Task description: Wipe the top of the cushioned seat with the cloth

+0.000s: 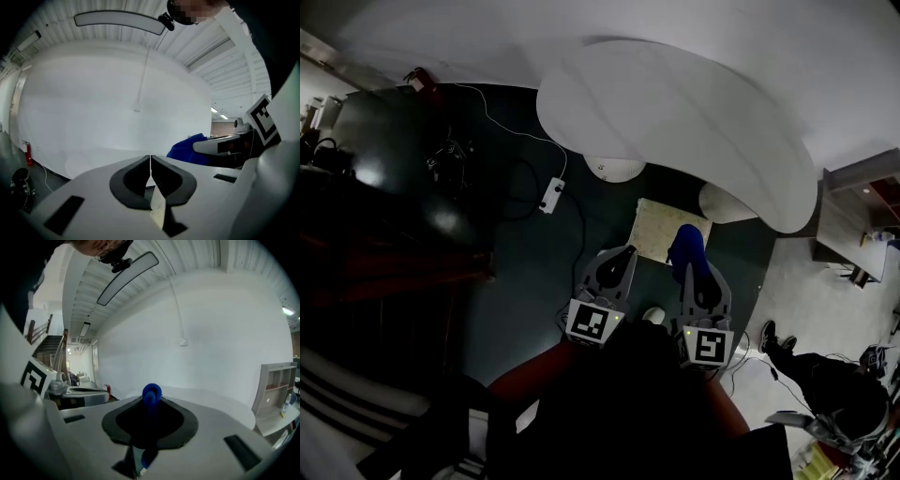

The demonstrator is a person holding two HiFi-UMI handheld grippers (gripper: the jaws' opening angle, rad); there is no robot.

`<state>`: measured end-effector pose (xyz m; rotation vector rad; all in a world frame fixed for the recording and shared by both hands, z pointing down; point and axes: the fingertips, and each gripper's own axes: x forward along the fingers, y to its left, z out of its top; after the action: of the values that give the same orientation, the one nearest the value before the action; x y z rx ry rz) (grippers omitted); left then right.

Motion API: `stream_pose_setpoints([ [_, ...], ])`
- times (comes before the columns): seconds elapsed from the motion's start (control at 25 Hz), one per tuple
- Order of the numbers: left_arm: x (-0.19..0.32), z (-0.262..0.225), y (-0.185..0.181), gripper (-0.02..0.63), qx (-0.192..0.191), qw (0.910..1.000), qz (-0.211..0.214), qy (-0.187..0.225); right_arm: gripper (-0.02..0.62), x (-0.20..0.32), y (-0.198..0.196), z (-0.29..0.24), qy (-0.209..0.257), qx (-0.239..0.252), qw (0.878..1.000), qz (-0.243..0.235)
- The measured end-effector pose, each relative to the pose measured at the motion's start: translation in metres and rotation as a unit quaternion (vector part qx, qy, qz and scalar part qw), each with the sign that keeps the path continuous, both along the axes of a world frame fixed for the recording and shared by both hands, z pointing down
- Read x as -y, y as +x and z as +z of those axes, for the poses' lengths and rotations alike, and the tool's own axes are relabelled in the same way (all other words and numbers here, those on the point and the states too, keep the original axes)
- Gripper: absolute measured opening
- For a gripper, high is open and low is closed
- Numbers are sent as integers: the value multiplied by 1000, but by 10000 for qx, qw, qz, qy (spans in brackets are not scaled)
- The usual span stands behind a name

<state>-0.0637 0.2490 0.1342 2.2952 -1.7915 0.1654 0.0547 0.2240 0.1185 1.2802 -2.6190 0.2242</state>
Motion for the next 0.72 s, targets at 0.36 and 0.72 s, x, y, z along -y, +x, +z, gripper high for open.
stream_pose_setpoints([
  [0.36,57,35,-90,18,-410,9991,50,-115,86,44,-71,33,-268,-471,9982,252],
  [0.72,90,73,-97,18,-269,9978,277,-530,86,86,-87,106,-1157,-291,9919,429],
])
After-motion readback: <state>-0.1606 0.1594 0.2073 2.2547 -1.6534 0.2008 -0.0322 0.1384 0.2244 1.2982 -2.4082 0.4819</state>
